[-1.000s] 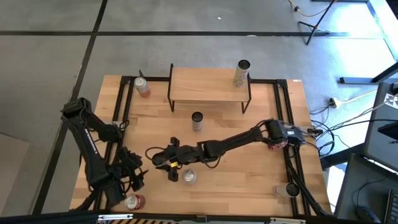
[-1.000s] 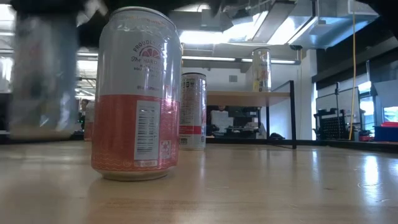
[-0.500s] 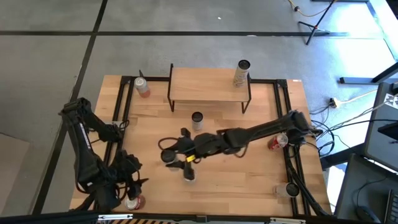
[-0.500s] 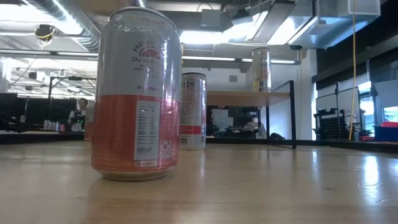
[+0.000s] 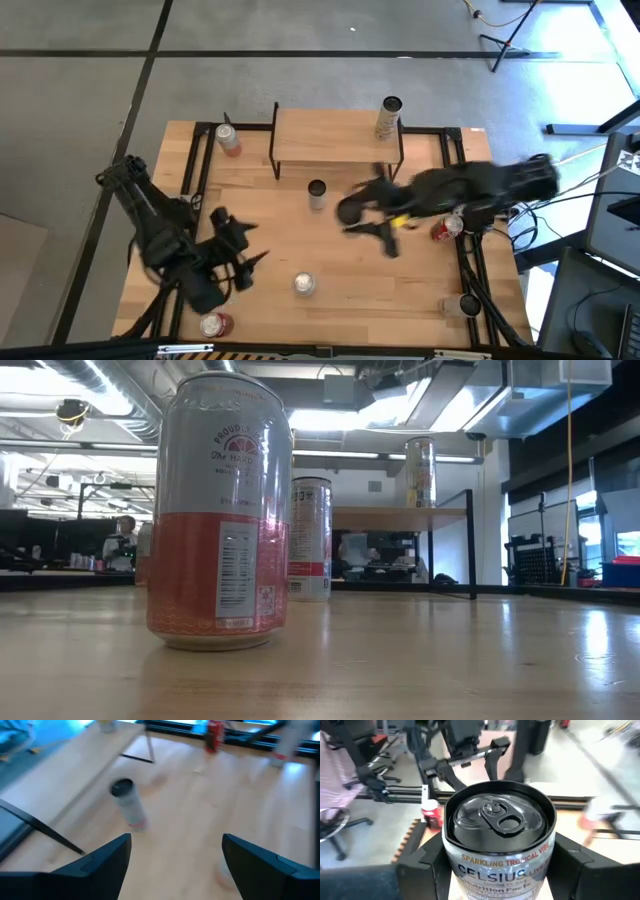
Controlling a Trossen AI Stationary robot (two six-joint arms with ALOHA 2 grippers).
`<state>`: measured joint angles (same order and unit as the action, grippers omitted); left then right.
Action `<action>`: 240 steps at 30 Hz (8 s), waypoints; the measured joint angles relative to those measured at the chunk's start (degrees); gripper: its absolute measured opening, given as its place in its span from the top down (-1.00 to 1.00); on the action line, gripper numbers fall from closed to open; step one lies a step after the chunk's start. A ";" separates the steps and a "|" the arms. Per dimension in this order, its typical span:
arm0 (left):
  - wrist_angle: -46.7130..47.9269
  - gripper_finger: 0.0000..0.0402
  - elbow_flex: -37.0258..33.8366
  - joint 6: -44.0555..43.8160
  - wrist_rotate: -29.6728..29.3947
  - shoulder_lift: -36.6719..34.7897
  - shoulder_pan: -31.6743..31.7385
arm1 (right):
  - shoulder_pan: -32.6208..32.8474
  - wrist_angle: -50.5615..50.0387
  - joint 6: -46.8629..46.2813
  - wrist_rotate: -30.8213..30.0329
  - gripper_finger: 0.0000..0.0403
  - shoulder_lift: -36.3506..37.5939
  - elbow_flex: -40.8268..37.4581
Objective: Place canned beverage on shelf
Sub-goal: Put the white and yellow soda can aligned with other white and yellow soda can on the shelf, then put the top white and pink soda can on the shelf
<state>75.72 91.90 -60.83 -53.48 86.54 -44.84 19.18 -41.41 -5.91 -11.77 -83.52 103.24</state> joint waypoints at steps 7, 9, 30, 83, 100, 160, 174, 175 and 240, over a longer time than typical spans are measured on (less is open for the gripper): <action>-0.11 -0.53 0.00 6.34 3.27 0.00 10.54 | -2.07 -3.92 2.96 -4.65 -0.09 15.12 -11.24; -0.27 -0.53 0.00 7.56 4.91 0.00 12.84 | -4.84 -3.28 3.39 -4.14 -0.09 19.99 -16.34; -13.31 -0.53 -1.12 32.99 11.02 0.00 26.10 | -47.13 19.27 6.51 28.61 -0.09 30.61 -47.63; -13.70 -0.53 -2.01 34.48 12.68 0.02 29.36 | -64.96 20.77 19.55 37.75 -0.50 21.48 -47.56; -14.85 -0.53 -2.01 36.08 12.62 0.02 29.66 | -64.96 14.36 19.50 37.70 -0.52 21.53 -39.81; -57.23 -0.53 -36.28 35.95 23.67 -8.63 33.79 | -16.90 -4.27 -2.39 7.26 -0.52 -3.42 -24.37; -72.82 -0.53 -36.35 30.99 12.31 1.46 39.14 | -16.96 -14.14 9.48 6.60 -0.52 2.79 -24.37; -73.53 -0.53 -36.35 30.99 12.40 1.96 39.31 | -16.96 -14.29 10.08 6.47 -0.52 3.07 -24.35; -68.54 -0.53 -32.08 28.73 14.56 8.10 39.33 | -18.47 -11.27 9.38 2.34 -0.52 3.65 -24.35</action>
<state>7.18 59.82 -32.10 -38.92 94.64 -5.51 0.71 -52.68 3.46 -9.43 -79.88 78.89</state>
